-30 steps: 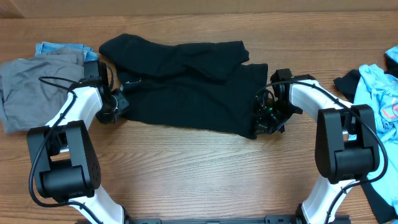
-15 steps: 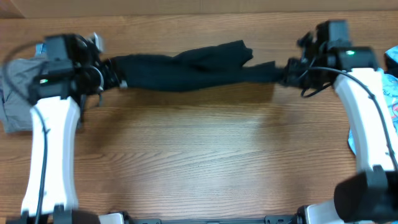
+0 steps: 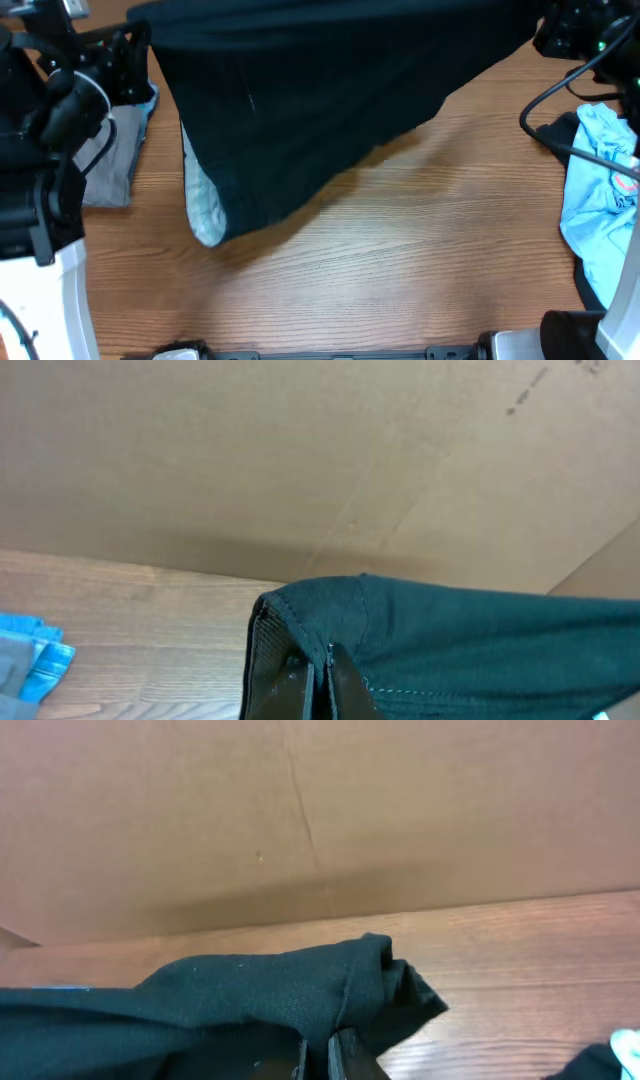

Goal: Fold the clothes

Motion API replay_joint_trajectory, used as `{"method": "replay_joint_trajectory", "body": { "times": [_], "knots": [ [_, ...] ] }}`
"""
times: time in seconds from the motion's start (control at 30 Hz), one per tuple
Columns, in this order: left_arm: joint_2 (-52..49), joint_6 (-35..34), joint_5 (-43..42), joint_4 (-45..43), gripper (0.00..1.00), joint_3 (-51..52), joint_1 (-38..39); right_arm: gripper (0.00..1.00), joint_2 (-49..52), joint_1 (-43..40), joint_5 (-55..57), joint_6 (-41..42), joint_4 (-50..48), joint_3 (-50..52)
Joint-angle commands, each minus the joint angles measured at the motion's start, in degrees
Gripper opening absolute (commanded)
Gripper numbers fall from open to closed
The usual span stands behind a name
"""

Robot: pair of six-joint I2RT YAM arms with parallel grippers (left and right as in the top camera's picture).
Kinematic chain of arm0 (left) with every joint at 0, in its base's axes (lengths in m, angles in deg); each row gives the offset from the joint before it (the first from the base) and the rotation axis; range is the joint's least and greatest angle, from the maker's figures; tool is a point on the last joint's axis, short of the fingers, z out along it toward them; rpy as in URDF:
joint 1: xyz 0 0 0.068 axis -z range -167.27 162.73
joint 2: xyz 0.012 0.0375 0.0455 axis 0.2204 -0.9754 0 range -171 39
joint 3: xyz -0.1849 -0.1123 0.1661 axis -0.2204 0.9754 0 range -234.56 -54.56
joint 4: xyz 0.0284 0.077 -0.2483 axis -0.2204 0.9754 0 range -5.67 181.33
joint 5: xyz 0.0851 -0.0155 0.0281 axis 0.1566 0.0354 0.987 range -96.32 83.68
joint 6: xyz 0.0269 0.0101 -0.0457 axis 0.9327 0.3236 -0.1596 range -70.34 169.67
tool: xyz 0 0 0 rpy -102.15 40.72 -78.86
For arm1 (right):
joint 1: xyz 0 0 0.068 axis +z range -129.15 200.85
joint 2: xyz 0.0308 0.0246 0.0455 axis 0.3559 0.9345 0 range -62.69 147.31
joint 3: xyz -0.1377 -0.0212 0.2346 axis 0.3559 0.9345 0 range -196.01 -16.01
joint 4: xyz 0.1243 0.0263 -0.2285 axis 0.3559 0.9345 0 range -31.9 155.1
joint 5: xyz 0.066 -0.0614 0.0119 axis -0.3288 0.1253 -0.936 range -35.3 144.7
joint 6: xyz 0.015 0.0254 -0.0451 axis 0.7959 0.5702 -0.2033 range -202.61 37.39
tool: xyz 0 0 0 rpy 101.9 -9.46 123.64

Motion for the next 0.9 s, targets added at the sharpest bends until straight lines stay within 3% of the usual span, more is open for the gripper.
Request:
{"method": "replay_joint_trajectory", "body": {
  "times": [0.0,0.1,0.17,0.27,0.37,0.43,0.57,0.63,0.73,0.87],
  "knots": [
    [-7.89,-1.86,6.12,-1.16,0.04,-1.01,-0.87,0.04,6.95,-0.98,6.05,-0.61,0.59,-0.87],
    [-18.43,-1.84,4.98,-9.05,0.04,-1.01,0.11,0.04,17.25,-0.98,5.88,-0.15,-4.33,-0.87],
    [-26.21,-5.27,1.25,-20.59,0.04,-2.78,0.66,0.04,20.52,-1.14,5.92,4.39,-17.90,-1.01],
    [-28.68,-5.16,-0.28,-20.15,0.04,-11.54,0.50,0.04,19.56,-2.84,5.95,4.85,-20.85,-6.45],
    [-28.65,1.81,-0.24,-9.14,0.04,-24.41,0.50,0.04,19.45,-5.29,8.26,4.83,-13.86,-13.55],
    [-28.59,6.14,-0.02,4.09,0.04,-28.48,0.50,0.04,19.37,-6.56,10.05,4.83,-4.83,-14.12],
    [-30.10,7.48,-0.02,30.08,0.04,-27.89,0.61,0.04,19.67,-7.04,10.60,4.83,17.05,-10.51],
    [-32.13,10.10,-0.02,37.40,0.04,-25.94,1.75,0.04,19.67,-7.04,10.62,4.79,24.44,-6.62],
    [-34.99,16.22,-0.20,41.83,0.04,-17.03,5.42,0.04,19.41,-7.06,11.13,4.37,25.11,5.33],
    [-35.78,18.84,-1.92,42.12,0.04,-6.99,10.78,0.04,19.41,-7.10,13.14,4.39,21.24,21.62]
  ]
}}
